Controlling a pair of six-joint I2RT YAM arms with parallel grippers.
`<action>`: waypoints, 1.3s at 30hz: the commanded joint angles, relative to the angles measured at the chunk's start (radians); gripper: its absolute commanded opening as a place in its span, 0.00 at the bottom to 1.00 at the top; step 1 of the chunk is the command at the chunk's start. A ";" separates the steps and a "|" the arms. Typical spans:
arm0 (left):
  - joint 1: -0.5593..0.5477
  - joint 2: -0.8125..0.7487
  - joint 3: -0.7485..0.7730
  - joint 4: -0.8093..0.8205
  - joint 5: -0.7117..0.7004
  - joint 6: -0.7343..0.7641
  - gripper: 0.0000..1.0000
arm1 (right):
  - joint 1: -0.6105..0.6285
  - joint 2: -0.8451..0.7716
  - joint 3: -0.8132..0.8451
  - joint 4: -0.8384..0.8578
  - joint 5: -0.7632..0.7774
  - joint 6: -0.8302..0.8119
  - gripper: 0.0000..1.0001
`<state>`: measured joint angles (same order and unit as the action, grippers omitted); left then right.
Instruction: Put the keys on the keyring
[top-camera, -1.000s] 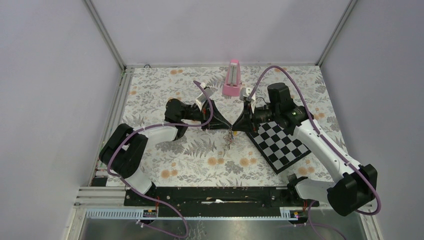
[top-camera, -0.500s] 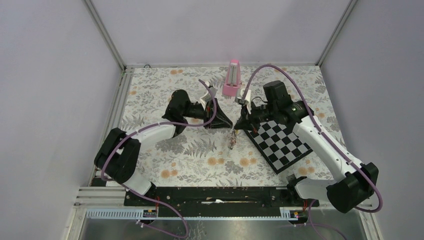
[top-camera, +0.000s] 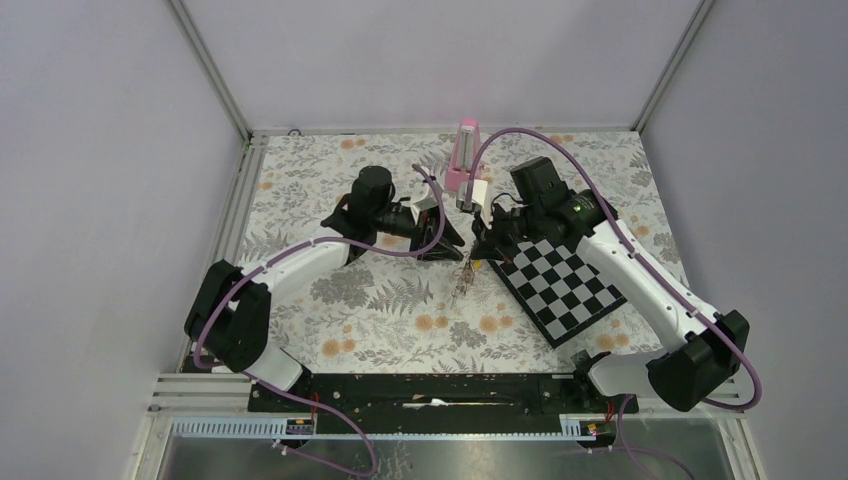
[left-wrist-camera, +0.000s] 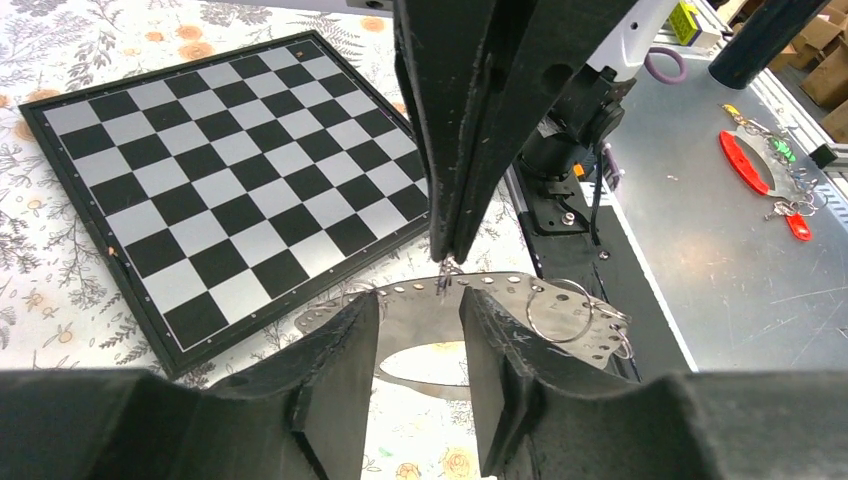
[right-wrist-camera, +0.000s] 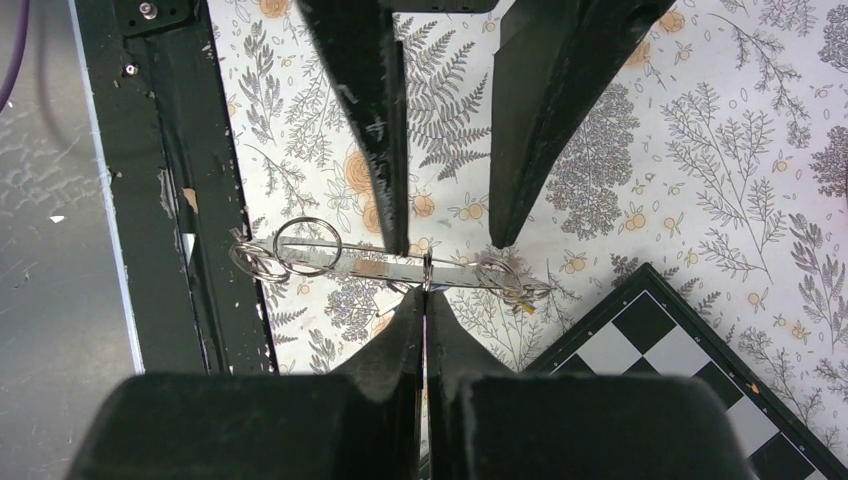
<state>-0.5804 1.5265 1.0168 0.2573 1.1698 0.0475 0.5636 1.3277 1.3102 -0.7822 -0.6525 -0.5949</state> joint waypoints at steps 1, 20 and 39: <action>-0.015 -0.024 0.013 -0.003 0.017 0.057 0.43 | 0.013 0.009 0.061 -0.009 0.008 -0.012 0.00; -0.028 -0.006 -0.024 0.153 0.025 -0.069 0.26 | 0.013 -0.009 0.013 0.031 -0.007 0.002 0.00; -0.038 -0.007 -0.055 0.172 0.048 -0.081 0.00 | 0.012 -0.047 -0.022 0.096 0.005 0.043 0.00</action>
<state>-0.6136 1.5272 0.9737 0.3916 1.1828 -0.0437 0.5678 1.3277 1.2896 -0.7578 -0.6460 -0.5758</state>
